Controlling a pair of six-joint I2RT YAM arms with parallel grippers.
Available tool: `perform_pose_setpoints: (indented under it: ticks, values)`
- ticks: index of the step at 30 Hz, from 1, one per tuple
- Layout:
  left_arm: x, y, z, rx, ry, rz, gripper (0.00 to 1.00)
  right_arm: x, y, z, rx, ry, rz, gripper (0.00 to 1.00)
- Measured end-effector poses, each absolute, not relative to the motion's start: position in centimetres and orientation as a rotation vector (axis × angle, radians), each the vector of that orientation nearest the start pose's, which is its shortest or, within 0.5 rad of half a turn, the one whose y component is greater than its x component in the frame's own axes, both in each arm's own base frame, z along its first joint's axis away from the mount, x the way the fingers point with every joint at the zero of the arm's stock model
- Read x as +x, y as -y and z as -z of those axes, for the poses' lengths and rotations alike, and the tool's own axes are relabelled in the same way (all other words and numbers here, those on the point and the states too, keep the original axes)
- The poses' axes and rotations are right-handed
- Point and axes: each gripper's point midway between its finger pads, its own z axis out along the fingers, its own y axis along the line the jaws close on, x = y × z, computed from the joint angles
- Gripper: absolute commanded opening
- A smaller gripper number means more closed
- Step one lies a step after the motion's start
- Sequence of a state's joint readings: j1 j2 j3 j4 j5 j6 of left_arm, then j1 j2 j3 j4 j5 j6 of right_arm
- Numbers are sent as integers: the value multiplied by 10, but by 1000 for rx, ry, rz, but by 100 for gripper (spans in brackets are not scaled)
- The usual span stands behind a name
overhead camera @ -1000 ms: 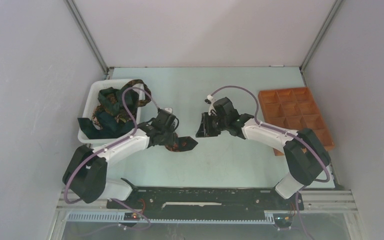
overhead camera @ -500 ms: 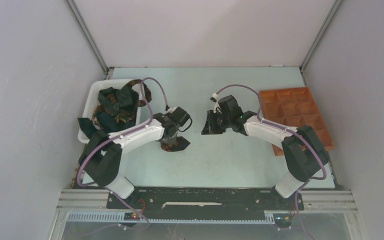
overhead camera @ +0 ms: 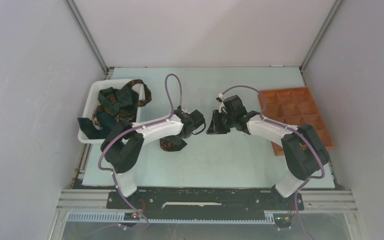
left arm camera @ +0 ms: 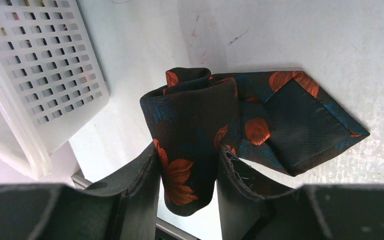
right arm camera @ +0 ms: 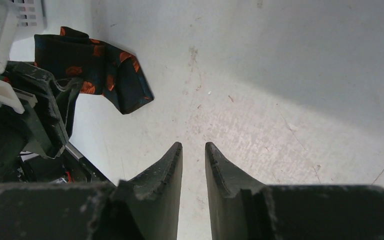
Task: Roll the ties
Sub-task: Roll the tie at the center of the board.
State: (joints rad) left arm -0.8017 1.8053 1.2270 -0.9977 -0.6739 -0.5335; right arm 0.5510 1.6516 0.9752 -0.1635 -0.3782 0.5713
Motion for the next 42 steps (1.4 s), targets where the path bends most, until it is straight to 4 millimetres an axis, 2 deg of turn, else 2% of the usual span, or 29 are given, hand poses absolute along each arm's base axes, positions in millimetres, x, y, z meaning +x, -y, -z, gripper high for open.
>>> perform_pose_setpoints:
  ticks: [5, 19, 29, 42]
  values:
    - [263, 142, -60, 405, -2592, -805, 44, 294, -276, -74, -145, -2569, -938, 26]
    - [260, 164, -48, 511, -2590, -865, 58, 291, -269, -69, -125, -2585, -941, 26]
    - [254, 182, -43, 512, -2655, -744, 62, 291, -266, -70, -117, -2582, -947, 26]
    - [253, 202, -52, 466, -2681, -549, 65, 290, -265, -70, -113, -2571, -968, 28]
